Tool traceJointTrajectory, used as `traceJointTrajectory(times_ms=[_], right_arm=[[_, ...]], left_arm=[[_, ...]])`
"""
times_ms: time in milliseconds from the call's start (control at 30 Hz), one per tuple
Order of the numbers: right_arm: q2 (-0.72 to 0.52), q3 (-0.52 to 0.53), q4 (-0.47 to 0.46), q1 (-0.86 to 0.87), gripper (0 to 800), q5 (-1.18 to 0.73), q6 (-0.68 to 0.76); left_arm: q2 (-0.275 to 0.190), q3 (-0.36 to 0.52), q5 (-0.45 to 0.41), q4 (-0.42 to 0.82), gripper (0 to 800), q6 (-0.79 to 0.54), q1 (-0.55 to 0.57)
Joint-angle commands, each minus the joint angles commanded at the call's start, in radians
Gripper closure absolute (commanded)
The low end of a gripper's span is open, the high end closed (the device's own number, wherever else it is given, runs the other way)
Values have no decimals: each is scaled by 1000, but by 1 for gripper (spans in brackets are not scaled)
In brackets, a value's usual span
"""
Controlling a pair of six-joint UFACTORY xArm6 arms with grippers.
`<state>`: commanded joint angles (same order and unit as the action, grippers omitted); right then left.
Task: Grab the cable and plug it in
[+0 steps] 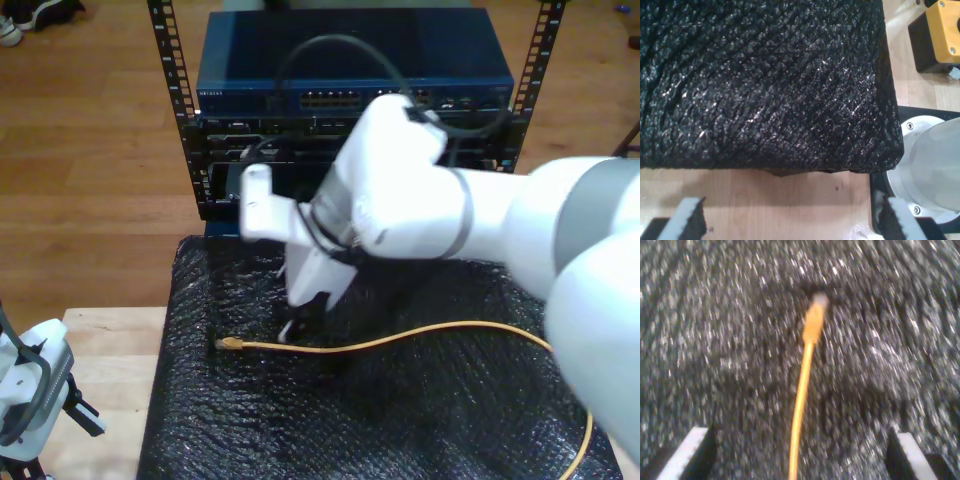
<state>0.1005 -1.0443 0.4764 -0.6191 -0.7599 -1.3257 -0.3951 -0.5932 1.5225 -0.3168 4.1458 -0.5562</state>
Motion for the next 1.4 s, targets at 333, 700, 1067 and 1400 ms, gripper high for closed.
traceJointTrajectory(times_ms=[333, 700, 1067, 1400], right_arm=[[68, -5, 0, -32, 23, 55, 75], [144, -46, -2, -71, 37, 120, 87], [180, -87, -118, -86, 38, 117, 222], [204, -115, -264, -115, 39, 83, 368]], left_arm=[[0, 0, 0, 0, 0, 2, 0], [0, 0, 0, 0, 0, 2, 0], [0, 0, 0, 0, 0, 2, 0], [0, 0, 0, 0, 0, 2, 0]])
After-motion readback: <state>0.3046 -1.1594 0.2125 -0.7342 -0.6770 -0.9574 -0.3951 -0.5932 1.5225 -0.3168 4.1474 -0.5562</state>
